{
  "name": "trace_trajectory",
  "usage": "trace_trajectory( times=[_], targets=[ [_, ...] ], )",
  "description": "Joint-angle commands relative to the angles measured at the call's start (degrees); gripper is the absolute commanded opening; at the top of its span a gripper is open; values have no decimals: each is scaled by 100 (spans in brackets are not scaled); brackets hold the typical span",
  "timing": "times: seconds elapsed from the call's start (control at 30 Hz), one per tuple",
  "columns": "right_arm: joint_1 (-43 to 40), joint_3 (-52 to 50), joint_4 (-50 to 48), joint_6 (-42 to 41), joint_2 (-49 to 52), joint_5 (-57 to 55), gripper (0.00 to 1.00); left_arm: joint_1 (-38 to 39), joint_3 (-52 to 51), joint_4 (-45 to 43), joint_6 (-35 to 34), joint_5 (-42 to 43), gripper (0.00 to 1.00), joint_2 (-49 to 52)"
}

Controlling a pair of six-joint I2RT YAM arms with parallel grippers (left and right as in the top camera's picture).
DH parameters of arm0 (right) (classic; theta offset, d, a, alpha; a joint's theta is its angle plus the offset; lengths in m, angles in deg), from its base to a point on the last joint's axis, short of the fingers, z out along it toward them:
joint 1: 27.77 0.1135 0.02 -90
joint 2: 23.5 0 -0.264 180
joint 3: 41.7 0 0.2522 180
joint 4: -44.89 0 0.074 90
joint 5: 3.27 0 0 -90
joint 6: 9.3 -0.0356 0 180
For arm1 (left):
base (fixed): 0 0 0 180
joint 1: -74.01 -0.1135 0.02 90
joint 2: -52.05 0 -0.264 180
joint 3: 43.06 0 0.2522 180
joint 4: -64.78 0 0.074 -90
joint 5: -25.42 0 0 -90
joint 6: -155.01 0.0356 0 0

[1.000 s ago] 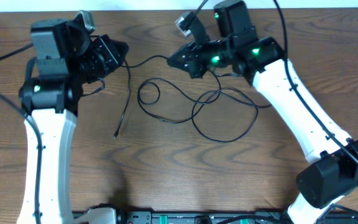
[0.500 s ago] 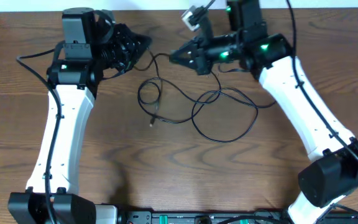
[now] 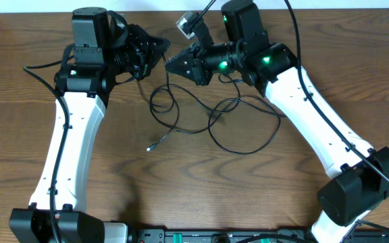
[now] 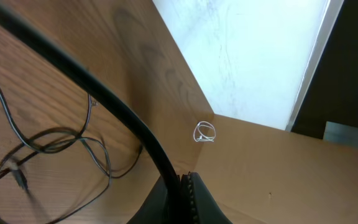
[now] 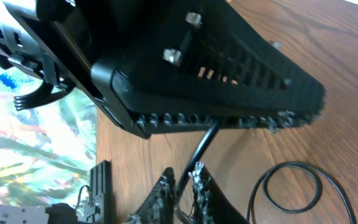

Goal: Untangle cables

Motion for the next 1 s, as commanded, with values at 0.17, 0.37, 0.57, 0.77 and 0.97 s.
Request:
trace_trajectory(
  times=[0.17,0.37,0.57,0.77,0.97],
  targets=[
    [46,2,-127,-223,79,17,16,20,39,-26,-168,101,8,-13],
    [72,2,-125,-221,258,-118,31,20,39,-28,-380,103,8,-13],
    [116,2,-363,-219,417,-667,41,20,39,-9,-378,101,8,-13],
    [221,2,-739,-175,487,-713,31,28,39,-7,-374,96,8,-13],
    [-160,2,-577,-177,472,-1543,1,22,39,-9,378,-13,16,-11]
  ],
)
